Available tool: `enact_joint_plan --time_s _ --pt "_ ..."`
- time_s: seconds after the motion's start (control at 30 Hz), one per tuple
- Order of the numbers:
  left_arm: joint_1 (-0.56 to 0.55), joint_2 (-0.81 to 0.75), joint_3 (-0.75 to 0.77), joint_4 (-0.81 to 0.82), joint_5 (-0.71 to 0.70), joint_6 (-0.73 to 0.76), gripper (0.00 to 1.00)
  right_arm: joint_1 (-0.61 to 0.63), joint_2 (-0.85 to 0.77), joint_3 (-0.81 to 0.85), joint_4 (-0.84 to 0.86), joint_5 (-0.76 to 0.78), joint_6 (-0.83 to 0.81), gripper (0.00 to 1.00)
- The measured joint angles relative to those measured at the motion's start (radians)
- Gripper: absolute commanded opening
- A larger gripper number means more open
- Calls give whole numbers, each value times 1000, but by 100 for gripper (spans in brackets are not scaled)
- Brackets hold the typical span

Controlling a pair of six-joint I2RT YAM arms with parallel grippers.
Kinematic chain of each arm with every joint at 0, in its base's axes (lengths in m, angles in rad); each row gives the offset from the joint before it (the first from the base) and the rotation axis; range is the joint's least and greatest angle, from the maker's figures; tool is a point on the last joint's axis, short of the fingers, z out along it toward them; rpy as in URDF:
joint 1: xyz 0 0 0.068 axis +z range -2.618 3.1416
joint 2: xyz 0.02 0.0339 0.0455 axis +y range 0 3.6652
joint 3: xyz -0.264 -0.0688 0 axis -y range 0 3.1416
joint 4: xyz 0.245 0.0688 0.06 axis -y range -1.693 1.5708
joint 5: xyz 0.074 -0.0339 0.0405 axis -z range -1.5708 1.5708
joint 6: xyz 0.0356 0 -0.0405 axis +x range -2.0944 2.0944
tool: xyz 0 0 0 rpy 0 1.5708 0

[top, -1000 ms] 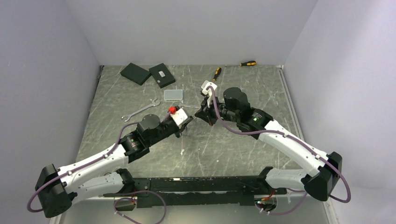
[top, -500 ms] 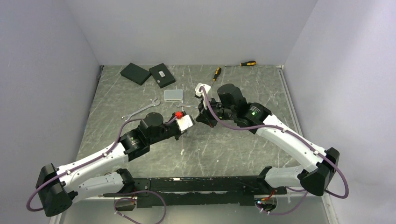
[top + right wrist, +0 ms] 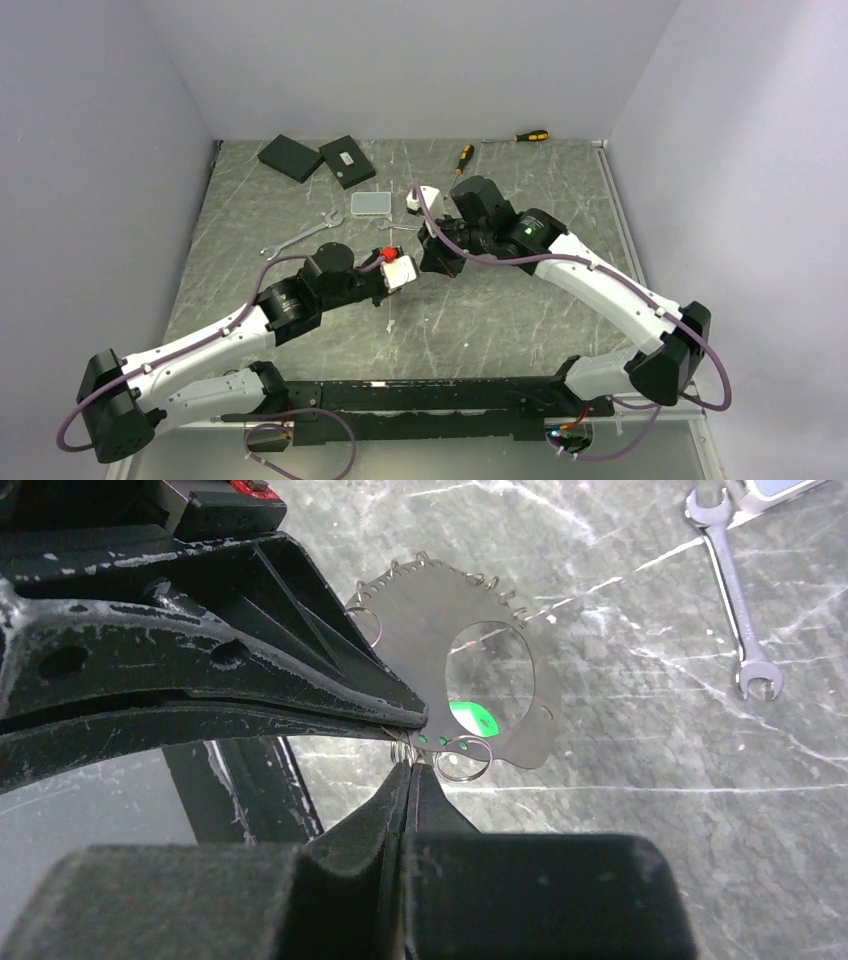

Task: Put the keys on the keyring

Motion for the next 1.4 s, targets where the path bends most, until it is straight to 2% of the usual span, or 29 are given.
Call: enact_joint_plan --time_s 0.17,0.2,0.27,0.3,0.33,0.4,0.53,0.87,1.1,1.27,1.33,1.4 --pt "-1 9 0 -15 14 11 0 -2 53 48 -51 -24 3 0" --pt "-1 13 -1 -17 13 13 0 -3 68 61 -66 -26 6 6" --pt "-1 17 -4 -22 13 18 0 -5 99 89 -93 -24 15 36" --pt "-1 17 -6 -22 13 19 0 -6 110 99 -101 -21 25 46" --pt "-2 17 -6 -15 13 19 0 -6 120 104 -103 -20 32 52" --pt "-6 16 -6 -8 9 21 0 -8 126 101 -107 -10 41 56" --pt "-9 17 -6 17 -6 13 0 -43 62 26 -31 -29 82 55" --pt "-10 17 -9 148 -59 -98 0 -89 -272 -276 283 -90 195 46" --pt "-10 25 -18 247 -64 -210 0 -89 -322 -354 414 -59 215 40" --pt "-10 28 -31 281 -57 -257 0 -89 -318 -357 466 -39 217 31" --pt "-10 28 -31 286 -57 -265 0 -89 -318 -357 485 -33 218 20" --pt "-10 28 -31 290 -57 -269 0 -89 -318 -357 498 -32 215 15"
